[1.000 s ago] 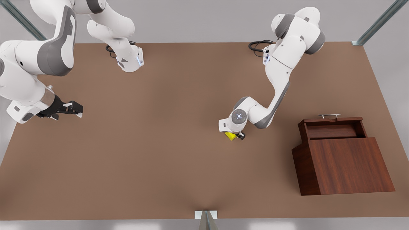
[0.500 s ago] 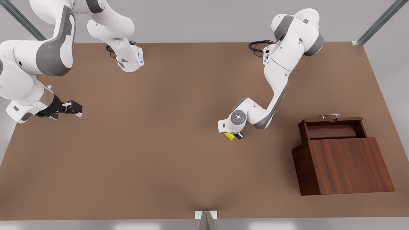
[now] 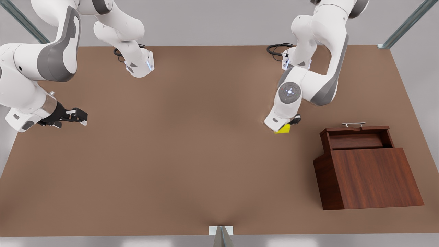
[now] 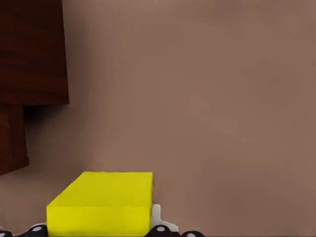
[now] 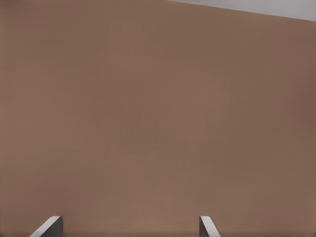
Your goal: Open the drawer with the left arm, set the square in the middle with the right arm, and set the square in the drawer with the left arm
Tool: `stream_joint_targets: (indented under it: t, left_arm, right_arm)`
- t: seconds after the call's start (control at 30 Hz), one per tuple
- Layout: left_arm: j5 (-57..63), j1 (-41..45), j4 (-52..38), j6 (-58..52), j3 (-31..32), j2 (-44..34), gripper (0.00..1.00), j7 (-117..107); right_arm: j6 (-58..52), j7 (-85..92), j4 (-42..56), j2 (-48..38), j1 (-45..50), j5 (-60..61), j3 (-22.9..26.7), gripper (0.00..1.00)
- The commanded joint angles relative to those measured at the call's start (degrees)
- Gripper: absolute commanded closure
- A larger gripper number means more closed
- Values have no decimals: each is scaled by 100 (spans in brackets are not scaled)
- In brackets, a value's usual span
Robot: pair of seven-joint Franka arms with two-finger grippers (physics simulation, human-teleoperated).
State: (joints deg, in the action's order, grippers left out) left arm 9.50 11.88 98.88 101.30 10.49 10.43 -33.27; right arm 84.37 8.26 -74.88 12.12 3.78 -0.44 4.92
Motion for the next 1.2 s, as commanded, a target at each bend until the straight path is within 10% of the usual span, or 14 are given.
stream_joint_targets:
  t: [0.0, 0.3, 1.03, 1.1, 1.17]
  left_arm:
    - [-387, -53, 0, -23, -12, -41, 26, -13]
    - [-361, -2075, 439, 680, -416, -15, 26, 2114]
    - [-291, -3192, 800, 1559, -557, 548, 25, 3582]
    - [-282, -3192, 799, 1568, -565, 565, 0, 3582]
    - [-273, -3192, 799, 1568, -565, 557, 0, 3573]
  right_arm:
    - [0, 0, 0, 1, -1, 0, 0, 0]
    - [-9, 9, 0, -8, -9, 0, 18, 0]
    - [-431, -35, -202, -315, -203, 26, 44, 0]
    - [-184, -26, -202, -289, -282, 44, 44, 0]
    - [-193, -35, -220, -219, -291, 26, 44, 0]
